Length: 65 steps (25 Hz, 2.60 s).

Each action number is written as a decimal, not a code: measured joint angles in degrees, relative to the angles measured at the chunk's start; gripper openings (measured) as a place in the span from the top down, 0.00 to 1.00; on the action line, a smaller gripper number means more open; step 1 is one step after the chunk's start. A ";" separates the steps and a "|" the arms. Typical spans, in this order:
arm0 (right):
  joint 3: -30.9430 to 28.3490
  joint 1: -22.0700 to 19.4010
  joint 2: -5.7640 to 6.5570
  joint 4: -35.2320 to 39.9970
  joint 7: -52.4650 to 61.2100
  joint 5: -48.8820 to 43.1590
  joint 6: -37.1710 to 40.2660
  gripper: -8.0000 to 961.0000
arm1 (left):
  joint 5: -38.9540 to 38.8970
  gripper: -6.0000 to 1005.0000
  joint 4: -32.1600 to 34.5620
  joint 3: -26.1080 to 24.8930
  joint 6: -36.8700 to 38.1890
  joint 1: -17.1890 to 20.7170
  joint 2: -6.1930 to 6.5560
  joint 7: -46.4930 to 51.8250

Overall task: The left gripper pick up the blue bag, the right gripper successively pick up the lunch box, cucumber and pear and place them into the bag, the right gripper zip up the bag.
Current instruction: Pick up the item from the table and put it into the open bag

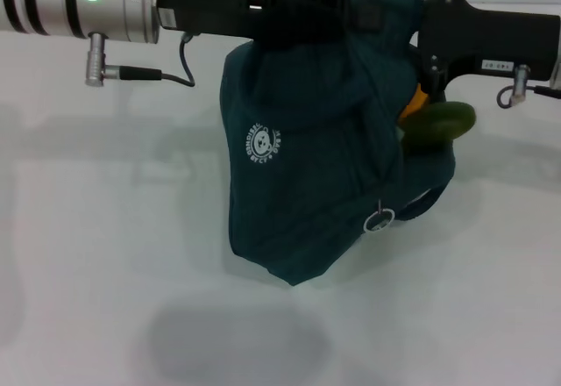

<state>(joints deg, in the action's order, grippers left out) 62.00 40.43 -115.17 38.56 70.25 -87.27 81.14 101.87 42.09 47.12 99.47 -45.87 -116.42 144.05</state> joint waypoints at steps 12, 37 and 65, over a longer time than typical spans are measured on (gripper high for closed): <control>0.22 0.49 -0.21 0.11 1.65 0.33 4.68 0.95 | -0.44 0.93 -1.40 0.08 0.97 -0.77 -0.12 0.27; 2.10 -0.16 -0.23 -0.44 2.95 3.05 1.47 0.95 | -0.43 0.93 -2.99 0.88 2.54 -1.56 -0.07 0.13; 3.08 -0.45 0.65 3.72 19.06 -9.69 1.72 0.87 | -0.08 0.93 -5.18 0.87 2.95 -2.02 0.58 -0.96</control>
<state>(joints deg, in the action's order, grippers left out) 65.07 39.98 -114.51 42.28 89.31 -96.96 82.86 101.79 36.91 47.99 102.42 -47.89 -115.84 143.09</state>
